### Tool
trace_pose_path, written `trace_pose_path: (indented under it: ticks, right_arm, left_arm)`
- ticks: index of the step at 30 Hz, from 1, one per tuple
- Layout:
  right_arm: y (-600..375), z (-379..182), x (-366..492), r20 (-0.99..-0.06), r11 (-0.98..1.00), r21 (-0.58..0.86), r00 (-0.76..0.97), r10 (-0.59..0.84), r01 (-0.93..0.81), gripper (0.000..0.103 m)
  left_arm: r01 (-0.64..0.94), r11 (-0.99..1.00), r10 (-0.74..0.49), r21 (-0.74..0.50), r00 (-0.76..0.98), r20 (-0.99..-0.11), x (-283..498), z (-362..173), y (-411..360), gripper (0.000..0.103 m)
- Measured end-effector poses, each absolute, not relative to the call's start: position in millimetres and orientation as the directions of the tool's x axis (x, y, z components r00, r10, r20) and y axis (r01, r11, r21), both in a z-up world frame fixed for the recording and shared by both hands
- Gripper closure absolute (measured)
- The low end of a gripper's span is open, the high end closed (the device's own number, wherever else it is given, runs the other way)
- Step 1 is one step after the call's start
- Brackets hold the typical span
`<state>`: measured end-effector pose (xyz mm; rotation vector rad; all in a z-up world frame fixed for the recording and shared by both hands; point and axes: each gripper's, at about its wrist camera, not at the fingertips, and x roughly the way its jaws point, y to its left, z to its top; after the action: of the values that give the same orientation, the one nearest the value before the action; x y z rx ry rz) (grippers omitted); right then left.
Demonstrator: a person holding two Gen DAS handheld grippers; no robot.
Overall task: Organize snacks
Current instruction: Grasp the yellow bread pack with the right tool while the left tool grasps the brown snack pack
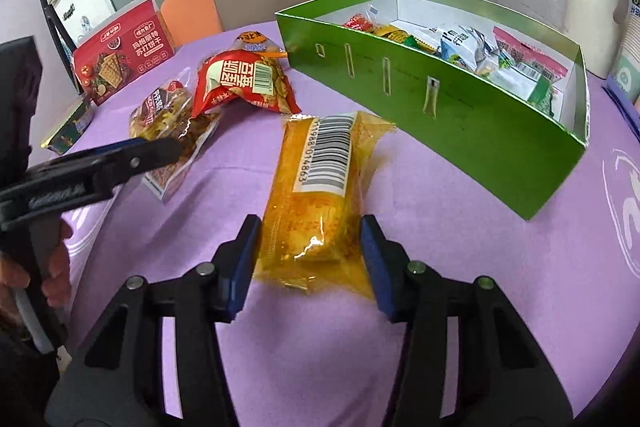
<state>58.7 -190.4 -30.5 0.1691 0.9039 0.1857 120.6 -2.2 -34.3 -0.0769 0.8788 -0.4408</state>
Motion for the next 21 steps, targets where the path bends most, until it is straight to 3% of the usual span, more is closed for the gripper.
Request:
trace_pose_path:
  ticks: [8,9,10,11,17,21]
  right_arm:
    - [-197.4,-31.6,47.0,-0.755,0.964,0.253,0.607,0.250,-0.081,0.051]
    - [-199.5,-31.9,44.7,-0.752,0.962,0.259,0.608,0.254,-0.082,0.051]
    - [-201.2,-32.2,42.6,-0.751,0.961,0.263,0.607,0.258,-0.083,0.051]
    - [-202.7,-32.7,40.6,-0.751,0.961,0.263,0.607,0.260,-0.085,0.051]
    - [-208.8,-32.1,32.0,-0.751,0.962,0.258,0.608,0.256,-0.087,0.051]
    - [-210.1,-32.2,32.4,-0.750,0.962,0.263,0.611,0.255,-0.077,0.050]
  left_arm:
    - [0.303,0.941,-0.307,-0.150,0.581,-0.754,154.7,-42.2,-26.6,0.030]
    - [0.301,0.943,-0.297,-0.139,0.578,-0.760,156.4,-44.3,-28.2,0.039]
    - [0.304,0.945,-0.283,-0.122,0.569,-0.772,157.3,-46.9,-30.0,0.060]
    - [0.311,0.944,-0.279,-0.113,0.564,-0.777,156.5,-48.4,-30.1,0.063]
    - [0.323,0.935,-0.311,-0.146,0.545,-0.779,130.5,-44.3,-25.7,0.065]
    - [0.340,0.911,-0.386,-0.231,0.511,-0.768,101.2,-41.4,-20.3,0.064]
